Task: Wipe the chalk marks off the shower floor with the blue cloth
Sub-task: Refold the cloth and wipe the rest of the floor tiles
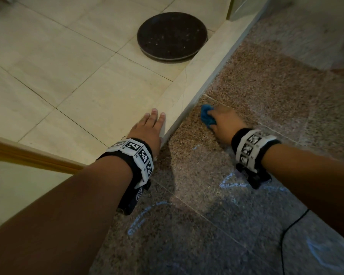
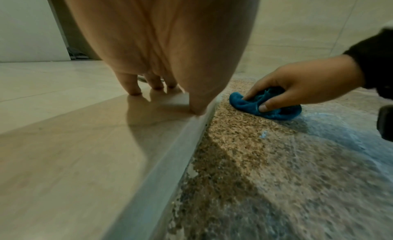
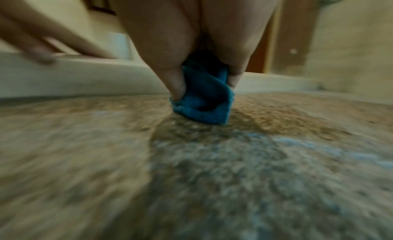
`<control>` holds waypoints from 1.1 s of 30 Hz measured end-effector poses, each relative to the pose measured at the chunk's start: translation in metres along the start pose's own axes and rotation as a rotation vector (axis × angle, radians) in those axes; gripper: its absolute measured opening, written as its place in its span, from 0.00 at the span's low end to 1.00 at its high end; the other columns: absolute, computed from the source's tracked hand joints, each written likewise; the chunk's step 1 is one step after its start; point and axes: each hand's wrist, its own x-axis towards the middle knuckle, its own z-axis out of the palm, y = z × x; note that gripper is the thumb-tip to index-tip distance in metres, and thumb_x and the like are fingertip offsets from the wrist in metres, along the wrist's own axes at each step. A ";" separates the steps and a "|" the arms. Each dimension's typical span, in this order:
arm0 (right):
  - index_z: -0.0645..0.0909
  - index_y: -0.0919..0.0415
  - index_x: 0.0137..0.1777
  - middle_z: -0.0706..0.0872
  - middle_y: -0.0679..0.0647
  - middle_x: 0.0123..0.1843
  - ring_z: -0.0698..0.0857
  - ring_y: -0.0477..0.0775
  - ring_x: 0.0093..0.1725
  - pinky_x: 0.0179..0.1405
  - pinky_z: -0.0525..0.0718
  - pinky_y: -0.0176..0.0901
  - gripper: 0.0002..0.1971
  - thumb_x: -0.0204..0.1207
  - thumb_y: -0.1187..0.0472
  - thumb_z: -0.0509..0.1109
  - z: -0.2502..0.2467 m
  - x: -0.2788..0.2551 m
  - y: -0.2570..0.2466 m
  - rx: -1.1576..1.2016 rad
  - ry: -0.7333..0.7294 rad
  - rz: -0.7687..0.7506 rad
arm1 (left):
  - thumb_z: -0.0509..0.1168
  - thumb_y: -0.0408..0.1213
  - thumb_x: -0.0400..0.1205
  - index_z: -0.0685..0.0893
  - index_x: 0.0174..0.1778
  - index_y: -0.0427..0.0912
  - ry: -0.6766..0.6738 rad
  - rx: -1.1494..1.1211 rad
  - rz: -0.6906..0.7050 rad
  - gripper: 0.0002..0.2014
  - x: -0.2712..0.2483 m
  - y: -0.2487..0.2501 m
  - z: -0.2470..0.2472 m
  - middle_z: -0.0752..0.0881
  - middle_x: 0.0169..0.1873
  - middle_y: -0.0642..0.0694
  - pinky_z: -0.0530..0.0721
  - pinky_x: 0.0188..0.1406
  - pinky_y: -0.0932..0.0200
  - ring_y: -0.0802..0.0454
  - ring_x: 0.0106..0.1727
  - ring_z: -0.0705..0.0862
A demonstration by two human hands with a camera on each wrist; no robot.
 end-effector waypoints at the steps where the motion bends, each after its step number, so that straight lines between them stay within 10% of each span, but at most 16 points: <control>1: 0.73 0.62 0.71 0.76 0.62 0.71 0.75 0.64 0.68 0.70 0.73 0.51 0.19 0.80 0.63 0.64 0.007 -0.005 -0.007 -0.035 -0.014 -0.067 | 0.54 0.43 0.89 0.35 0.84 0.46 0.003 -0.002 -0.001 0.36 0.000 0.000 0.000 0.35 0.84 0.44 0.52 0.83 0.49 0.45 0.85 0.41; 7: 0.71 0.58 0.75 0.72 0.58 0.77 0.69 0.61 0.75 0.77 0.62 0.48 0.25 0.77 0.67 0.64 0.020 -0.035 -0.031 0.012 -0.118 -0.375 | 0.54 0.42 0.89 0.36 0.85 0.46 0.014 0.002 -0.013 0.36 -0.001 0.002 0.000 0.36 0.84 0.44 0.52 0.83 0.50 0.45 0.85 0.42; 13: 0.73 0.62 0.74 0.75 0.63 0.72 0.74 0.64 0.69 0.71 0.69 0.48 0.22 0.79 0.67 0.62 -0.001 -0.011 -0.005 0.031 -0.049 -0.081 | 0.54 0.42 0.89 0.35 0.84 0.46 -0.019 -0.018 0.006 0.36 -0.001 -0.002 -0.002 0.35 0.84 0.44 0.51 0.83 0.50 0.44 0.85 0.41; 21: 0.76 0.60 0.72 0.77 0.59 0.71 0.74 0.62 0.69 0.70 0.70 0.50 0.22 0.77 0.68 0.64 0.027 -0.056 -0.044 0.058 -0.118 -0.452 | 0.56 0.40 0.89 0.35 0.84 0.45 0.003 0.002 -0.008 0.38 -0.001 0.001 0.001 0.35 0.84 0.44 0.53 0.83 0.49 0.43 0.85 0.41; 28: 0.74 0.57 0.73 0.77 0.60 0.69 0.75 0.64 0.66 0.68 0.73 0.51 0.22 0.79 0.65 0.63 0.013 -0.020 -0.015 0.017 -0.060 -0.102 | 0.55 0.42 0.89 0.36 0.85 0.45 0.003 -0.013 0.015 0.37 -0.001 -0.003 0.000 0.36 0.84 0.44 0.52 0.83 0.50 0.44 0.85 0.41; 33: 0.73 0.54 0.74 0.73 0.54 0.75 0.70 0.62 0.71 0.73 0.63 0.48 0.23 0.79 0.64 0.61 0.030 -0.062 -0.062 0.041 -0.101 -0.336 | 0.56 0.43 0.89 0.35 0.84 0.45 0.002 -0.004 0.014 0.38 -0.002 -0.003 0.000 0.36 0.84 0.44 0.52 0.83 0.50 0.44 0.85 0.41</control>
